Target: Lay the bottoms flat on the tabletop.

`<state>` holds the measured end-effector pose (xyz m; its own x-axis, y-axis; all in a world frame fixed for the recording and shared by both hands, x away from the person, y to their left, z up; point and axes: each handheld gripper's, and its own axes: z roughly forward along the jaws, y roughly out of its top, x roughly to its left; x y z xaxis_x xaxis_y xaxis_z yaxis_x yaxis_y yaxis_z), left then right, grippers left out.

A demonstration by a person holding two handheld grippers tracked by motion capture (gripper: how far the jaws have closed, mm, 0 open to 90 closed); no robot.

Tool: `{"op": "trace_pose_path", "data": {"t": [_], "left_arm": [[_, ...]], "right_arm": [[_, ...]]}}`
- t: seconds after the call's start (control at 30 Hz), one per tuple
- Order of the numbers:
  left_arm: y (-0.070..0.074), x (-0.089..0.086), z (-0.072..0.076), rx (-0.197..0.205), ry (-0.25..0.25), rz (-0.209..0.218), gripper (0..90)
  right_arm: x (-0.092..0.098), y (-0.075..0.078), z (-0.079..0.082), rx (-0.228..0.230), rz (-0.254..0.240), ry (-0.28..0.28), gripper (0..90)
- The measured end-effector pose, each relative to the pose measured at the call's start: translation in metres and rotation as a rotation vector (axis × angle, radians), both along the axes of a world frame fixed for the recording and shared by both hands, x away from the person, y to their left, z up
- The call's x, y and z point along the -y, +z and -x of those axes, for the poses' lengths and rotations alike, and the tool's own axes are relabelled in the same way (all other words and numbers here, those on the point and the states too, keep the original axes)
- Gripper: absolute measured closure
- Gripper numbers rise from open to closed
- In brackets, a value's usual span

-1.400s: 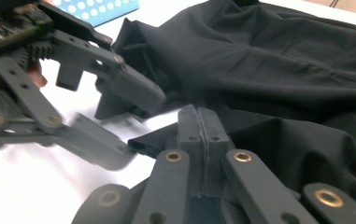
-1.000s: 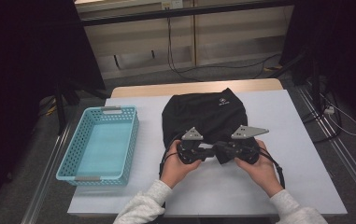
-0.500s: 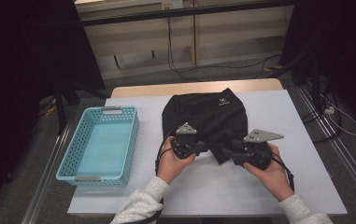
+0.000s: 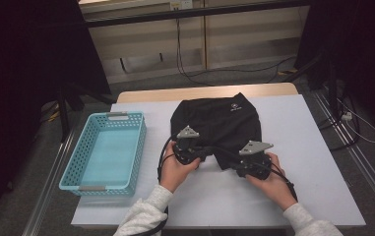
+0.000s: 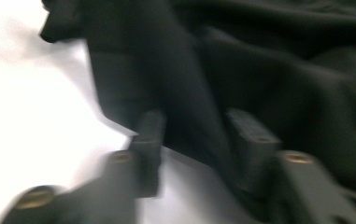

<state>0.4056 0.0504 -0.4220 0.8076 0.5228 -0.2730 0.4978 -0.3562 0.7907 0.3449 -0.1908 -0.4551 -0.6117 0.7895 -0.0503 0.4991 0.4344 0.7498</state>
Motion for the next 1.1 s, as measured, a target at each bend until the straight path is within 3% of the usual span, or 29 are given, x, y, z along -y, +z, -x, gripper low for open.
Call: {"op": "trace_pose_path", "data": {"t": [0.07,0.2,0.27,0.5,0.6,0.87,1.0,1.1], "left_arm": [[0.001,-0.003,0.0,-0.003,0.011,0.008,89.7],[0.004,-0.003,0.0,-0.001,0.004,0.013,89.7],[0.006,-0.002,0.001,0.004,-0.005,0.013,89.7],[0.016,0.0,0.005,0.022,-0.015,0.044,89.7],[0.016,-0.001,0.004,0.021,-0.01,0.046,89.7],[0.004,-0.006,-0.004,0.005,0.032,0.016,89.7],[-0.002,-0.009,-0.008,-0.008,0.05,-0.009,89.6],[-0.005,-0.012,-0.01,-0.015,0.063,-0.012,89.6]], "right_arm": [[0.011,0.004,-0.001,0.012,0.004,-0.024,62.6],[0.028,0.008,-0.002,0.022,-0.02,-0.05,84.2],[0.033,0.012,-0.001,0.022,-0.022,-0.045,87.7],[0.051,0.042,0.005,0.094,-0.065,-0.048,88.5],[0.056,0.05,0.0,0.117,-0.105,-0.064,88.6],[0.037,0.019,-0.039,0.046,-0.038,-0.096,85.0],[0.025,0.003,-0.05,0.009,0.025,-0.113,72.8],[0.021,0.001,-0.049,-0.008,0.046,-0.117,60.6]]}}
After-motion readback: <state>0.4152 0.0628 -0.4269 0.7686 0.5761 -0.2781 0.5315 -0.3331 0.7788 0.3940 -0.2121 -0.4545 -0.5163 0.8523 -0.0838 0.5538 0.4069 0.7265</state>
